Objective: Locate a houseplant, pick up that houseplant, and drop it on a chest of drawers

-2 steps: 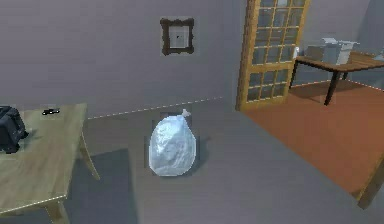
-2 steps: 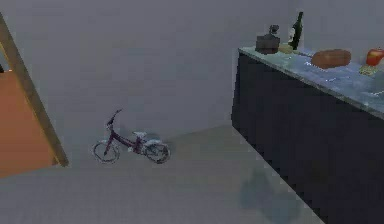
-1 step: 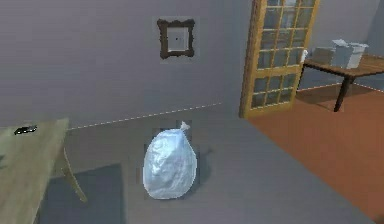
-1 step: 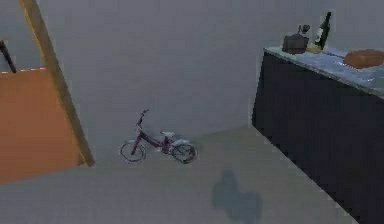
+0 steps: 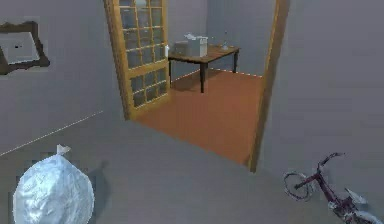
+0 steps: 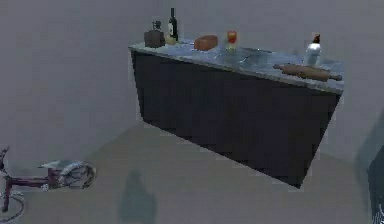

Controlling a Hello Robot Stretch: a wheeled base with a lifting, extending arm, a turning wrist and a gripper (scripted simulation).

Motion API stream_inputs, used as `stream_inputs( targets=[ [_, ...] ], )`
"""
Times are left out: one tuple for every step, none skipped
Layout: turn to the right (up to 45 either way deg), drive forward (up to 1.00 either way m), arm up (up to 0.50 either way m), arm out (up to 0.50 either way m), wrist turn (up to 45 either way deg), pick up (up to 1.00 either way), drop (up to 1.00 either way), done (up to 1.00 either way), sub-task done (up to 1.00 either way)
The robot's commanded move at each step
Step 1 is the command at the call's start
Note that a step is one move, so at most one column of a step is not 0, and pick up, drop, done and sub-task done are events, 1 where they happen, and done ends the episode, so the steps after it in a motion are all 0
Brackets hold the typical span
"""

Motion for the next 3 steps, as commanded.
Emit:
stream_inputs(
  targets=[
    [0.0,1.00,0.00,0.00,0.0,0.00,0.00,0.00,0.00],
    [0.0,0.70,0.00,0.00,0.0,0.00,0.00,0.00,0.00],
    [30.0,0.00,0.00,0.00,0.0,0.00,0.00,0.00,0.00]
  ],
)
